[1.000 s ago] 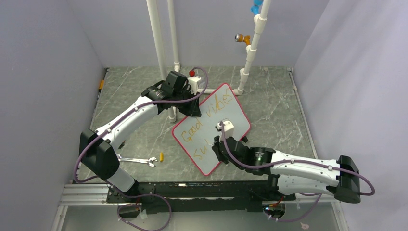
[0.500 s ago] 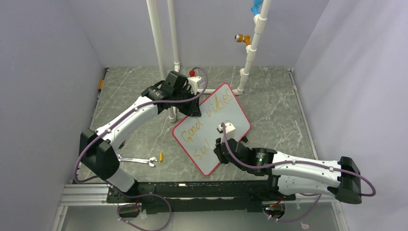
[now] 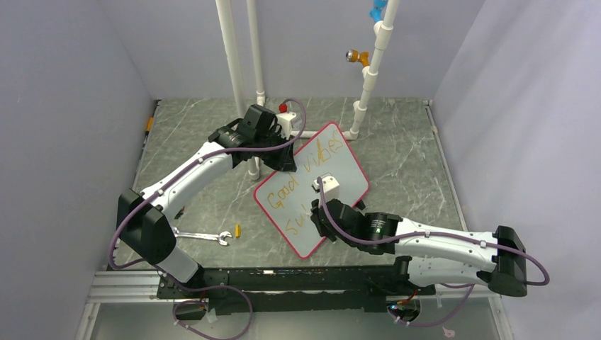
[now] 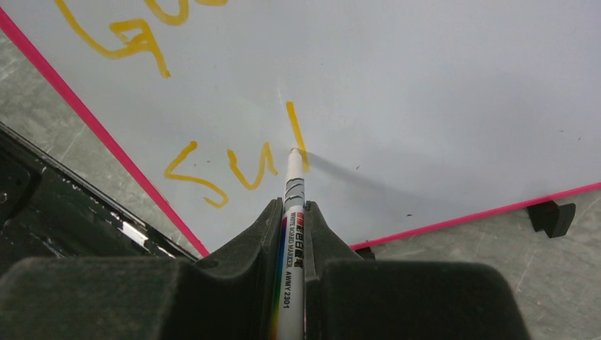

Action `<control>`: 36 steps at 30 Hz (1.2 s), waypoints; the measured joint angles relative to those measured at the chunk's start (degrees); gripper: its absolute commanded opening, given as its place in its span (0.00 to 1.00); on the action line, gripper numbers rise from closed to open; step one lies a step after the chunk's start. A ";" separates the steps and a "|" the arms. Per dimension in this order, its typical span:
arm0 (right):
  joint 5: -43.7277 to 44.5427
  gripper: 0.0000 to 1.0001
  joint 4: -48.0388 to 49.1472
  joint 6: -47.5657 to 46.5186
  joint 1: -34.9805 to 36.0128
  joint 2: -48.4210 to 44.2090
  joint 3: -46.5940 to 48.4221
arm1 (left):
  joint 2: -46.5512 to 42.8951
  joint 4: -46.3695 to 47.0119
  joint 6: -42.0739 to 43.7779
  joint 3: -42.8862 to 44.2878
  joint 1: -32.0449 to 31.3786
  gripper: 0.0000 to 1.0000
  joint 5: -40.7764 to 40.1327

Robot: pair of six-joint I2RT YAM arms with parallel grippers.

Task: Write a sentence on the whiteboard

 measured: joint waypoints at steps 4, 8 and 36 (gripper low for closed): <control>0.02 0.00 -0.02 -0.90 -0.37 0.76 1.09 | 0.00 0.00 0.00 0.00 0.00 0.00 0.00; 0.04 0.00 -0.02 -1.73 -1.09 1.53 2.23 | 0.00 -0.02 0.02 0.00 0.00 0.00 -0.02; 2.40 0.00 -1.75 -5.14 -3.39 -0.90 7.10 | 0.00 0.04 -0.04 0.00 -0.13 0.00 0.07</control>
